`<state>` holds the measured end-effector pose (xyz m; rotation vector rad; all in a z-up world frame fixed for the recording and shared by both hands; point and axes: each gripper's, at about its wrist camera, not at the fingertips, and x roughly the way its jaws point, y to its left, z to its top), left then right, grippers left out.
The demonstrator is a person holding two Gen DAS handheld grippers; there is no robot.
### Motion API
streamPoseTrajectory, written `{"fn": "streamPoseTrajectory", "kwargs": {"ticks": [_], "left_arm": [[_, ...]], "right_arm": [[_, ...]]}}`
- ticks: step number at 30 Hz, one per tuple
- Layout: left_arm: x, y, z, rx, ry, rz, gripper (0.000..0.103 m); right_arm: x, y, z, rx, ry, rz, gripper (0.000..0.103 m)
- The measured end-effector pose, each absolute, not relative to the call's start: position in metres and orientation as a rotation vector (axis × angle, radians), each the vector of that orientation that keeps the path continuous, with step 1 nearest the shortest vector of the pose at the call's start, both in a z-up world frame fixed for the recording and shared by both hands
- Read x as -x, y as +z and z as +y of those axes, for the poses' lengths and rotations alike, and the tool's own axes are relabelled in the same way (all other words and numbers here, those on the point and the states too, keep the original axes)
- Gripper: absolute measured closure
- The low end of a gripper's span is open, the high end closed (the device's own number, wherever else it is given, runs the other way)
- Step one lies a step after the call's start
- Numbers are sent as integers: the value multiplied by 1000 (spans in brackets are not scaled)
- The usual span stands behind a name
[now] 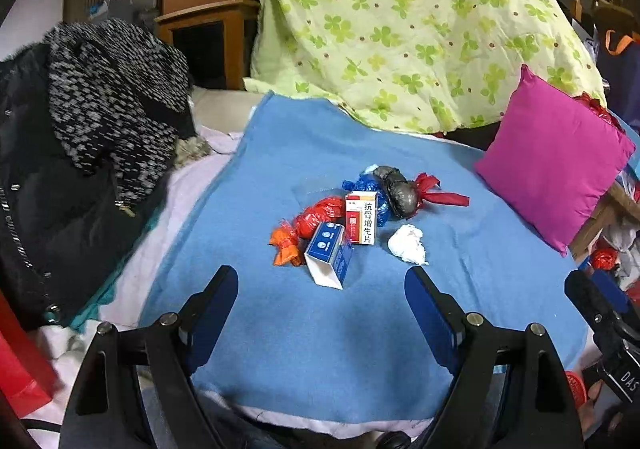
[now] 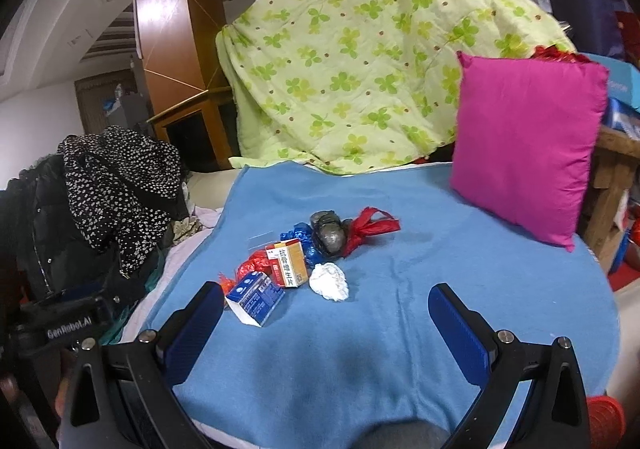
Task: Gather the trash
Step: 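Grasp the white tissue ball with the right tool while the left tool approaches the blue box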
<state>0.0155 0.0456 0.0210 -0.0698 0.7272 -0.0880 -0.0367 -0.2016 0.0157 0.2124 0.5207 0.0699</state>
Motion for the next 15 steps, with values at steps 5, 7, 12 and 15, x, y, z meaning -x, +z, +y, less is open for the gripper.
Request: {"fn": "streamPoseTrajectory", "kwargs": {"ticks": [5, 7, 12, 15], "left_arm": [[-56, -4, 44, 45, -101, 784, 18], [-69, -11, 40, 30, -117, 793, 18], [-128, -39, 32, 43, -157, 882, 19], [-161, -51, 28, 37, -140, 900, 19]], "right_arm": [[-5, -3, -200, -226, 123, 519, 0], [-21, -8, -199, -233, 145, 524, 0], [-93, -26, -208, -330, 226, 586, 11], [-137, -39, -211, -329, 213, 633, 26]]}}
